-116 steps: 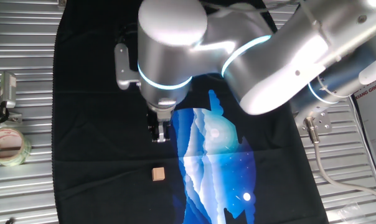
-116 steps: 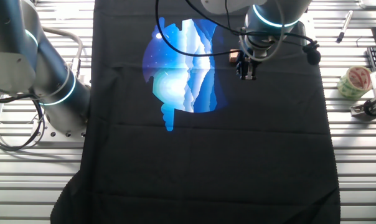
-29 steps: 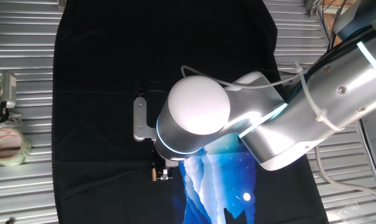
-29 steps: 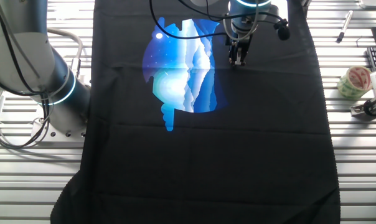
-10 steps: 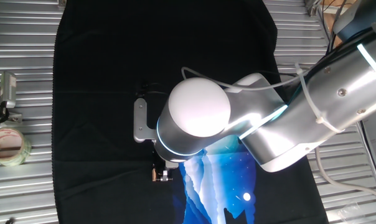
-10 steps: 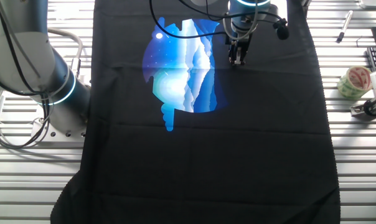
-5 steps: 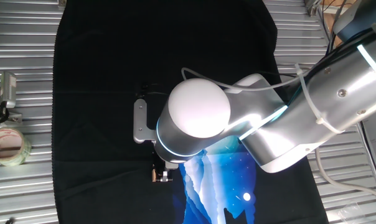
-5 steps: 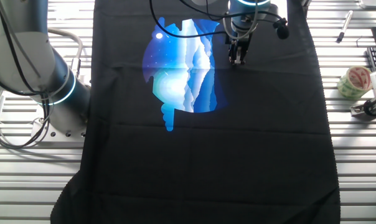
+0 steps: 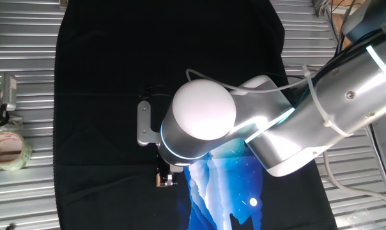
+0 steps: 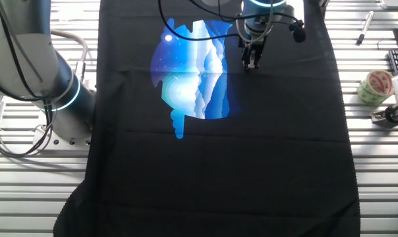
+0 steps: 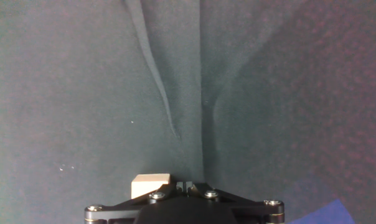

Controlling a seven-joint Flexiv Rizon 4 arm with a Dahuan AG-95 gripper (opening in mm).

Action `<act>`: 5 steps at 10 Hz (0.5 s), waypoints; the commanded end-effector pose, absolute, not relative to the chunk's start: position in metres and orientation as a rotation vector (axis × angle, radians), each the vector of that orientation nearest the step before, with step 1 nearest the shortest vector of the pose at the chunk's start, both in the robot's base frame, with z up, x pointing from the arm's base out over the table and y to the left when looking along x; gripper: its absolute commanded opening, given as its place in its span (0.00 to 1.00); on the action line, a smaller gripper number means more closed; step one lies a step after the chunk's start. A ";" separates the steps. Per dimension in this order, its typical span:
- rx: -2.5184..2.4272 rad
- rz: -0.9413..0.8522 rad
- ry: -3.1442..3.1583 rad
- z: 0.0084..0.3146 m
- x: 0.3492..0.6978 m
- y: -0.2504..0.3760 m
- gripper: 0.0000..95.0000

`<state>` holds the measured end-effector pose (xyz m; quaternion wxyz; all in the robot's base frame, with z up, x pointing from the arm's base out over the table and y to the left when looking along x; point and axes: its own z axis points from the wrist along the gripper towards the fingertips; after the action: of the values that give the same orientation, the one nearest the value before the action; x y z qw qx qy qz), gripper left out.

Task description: Approach and touch the side of the small block

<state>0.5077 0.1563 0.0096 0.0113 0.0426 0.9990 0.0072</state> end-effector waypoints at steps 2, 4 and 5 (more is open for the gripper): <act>0.099 0.029 3.114 0.013 0.506 0.144 0.00; 0.075 0.040 3.124 0.021 0.504 0.137 0.00; 0.069 0.056 3.128 0.026 0.504 0.134 0.00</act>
<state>0.5036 0.1315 0.0285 0.0059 0.0211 0.9996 0.0178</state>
